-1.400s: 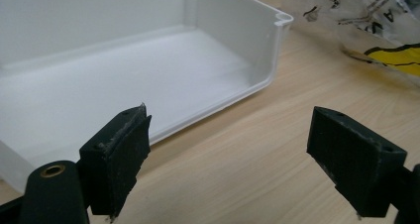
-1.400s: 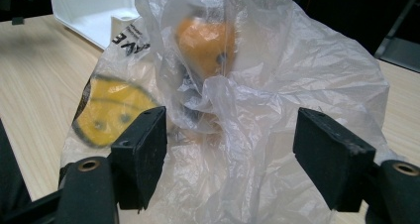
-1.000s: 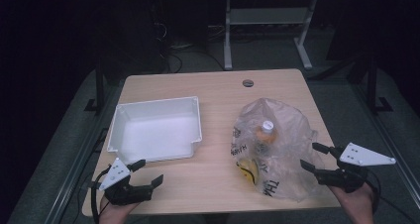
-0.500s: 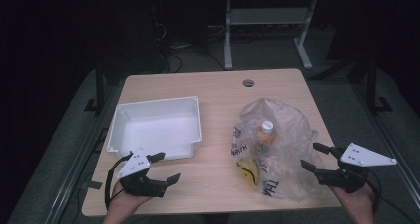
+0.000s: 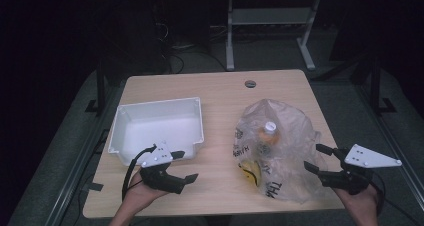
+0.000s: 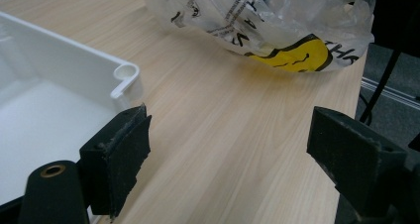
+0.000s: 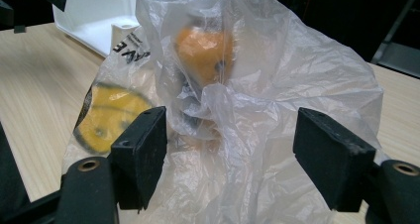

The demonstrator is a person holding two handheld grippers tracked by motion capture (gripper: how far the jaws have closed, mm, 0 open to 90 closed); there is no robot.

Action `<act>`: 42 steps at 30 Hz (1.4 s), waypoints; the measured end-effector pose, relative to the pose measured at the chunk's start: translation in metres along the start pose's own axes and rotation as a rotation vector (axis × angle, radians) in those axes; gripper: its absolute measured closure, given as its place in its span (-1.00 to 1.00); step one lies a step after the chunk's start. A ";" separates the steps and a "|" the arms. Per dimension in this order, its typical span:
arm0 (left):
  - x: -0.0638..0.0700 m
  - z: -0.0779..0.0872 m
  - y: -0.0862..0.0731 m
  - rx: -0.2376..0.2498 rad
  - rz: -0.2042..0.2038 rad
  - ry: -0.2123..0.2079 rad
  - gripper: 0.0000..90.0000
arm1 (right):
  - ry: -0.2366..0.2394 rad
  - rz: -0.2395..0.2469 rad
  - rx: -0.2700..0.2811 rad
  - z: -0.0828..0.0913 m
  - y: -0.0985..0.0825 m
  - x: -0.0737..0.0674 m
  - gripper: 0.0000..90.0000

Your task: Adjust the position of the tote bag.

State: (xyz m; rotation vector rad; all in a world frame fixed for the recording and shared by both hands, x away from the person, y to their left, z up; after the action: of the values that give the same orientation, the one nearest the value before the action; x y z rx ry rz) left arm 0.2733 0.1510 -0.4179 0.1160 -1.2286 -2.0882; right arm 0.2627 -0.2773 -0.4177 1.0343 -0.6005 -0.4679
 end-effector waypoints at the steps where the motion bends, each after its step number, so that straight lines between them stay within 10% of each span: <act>1: 0.000 0.000 0.000 0.000 0.000 0.000 -0.64 | 0.000 0.000 0.000 0.000 0.000 0.000 -0.36; 21: 0.010 -0.025 0.023 -0.058 -0.035 -0.053 -0.63 | -0.001 -0.011 0.015 0.002 -0.001 0.002 -0.36; 42: 0.038 -0.061 0.074 -0.083 -0.159 -0.064 -0.56 | -0.002 -0.022 0.016 0.003 -0.006 0.003 -0.35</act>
State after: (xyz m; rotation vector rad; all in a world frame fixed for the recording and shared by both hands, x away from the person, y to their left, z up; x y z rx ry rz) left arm 0.3082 0.0608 -0.3822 0.1131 -1.2025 -2.2927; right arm 0.2627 -0.2840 -0.4209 1.0566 -0.5955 -0.4843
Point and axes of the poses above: each handheld gripper's, and its own axes: z roughly backward along the jaws, y roughly out of its top, x roughly to its right, the point moved 5 cm from there along -z, roughly forward along the jaws, and after that the axes turned 14 degrees about z, right-handed, at the moved point
